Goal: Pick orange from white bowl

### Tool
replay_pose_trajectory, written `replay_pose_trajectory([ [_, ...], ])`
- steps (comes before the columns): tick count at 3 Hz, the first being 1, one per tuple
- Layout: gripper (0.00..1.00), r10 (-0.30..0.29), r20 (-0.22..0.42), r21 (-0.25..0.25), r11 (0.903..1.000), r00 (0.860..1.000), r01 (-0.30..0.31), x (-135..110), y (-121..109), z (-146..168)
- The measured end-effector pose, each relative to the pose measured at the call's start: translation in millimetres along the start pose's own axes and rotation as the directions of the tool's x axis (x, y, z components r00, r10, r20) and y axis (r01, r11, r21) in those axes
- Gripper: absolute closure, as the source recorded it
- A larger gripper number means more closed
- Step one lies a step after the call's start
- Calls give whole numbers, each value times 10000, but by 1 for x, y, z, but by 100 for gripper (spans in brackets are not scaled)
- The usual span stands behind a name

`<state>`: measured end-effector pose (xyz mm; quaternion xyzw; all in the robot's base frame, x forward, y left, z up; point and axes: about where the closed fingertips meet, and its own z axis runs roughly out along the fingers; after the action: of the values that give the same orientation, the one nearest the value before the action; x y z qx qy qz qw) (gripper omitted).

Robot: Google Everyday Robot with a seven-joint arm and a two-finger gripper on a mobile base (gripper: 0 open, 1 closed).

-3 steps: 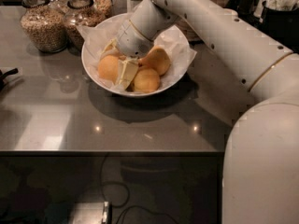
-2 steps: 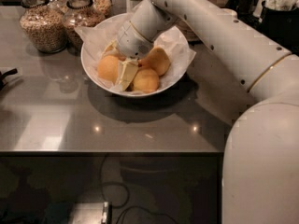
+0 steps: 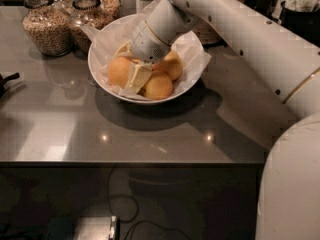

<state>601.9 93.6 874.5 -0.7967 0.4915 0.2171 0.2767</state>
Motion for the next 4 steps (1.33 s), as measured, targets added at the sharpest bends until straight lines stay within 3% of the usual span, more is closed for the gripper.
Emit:
replay_pose_trajectory([
  [1,100,400,-442,909,9952,9982,-359,4,3,-33],
  [3,100,975,-868,2221,9720,9914,-762,6,7,-90],
  [4,100,721,-8,2786,9579,9974,-690,-5,19,-110],
])
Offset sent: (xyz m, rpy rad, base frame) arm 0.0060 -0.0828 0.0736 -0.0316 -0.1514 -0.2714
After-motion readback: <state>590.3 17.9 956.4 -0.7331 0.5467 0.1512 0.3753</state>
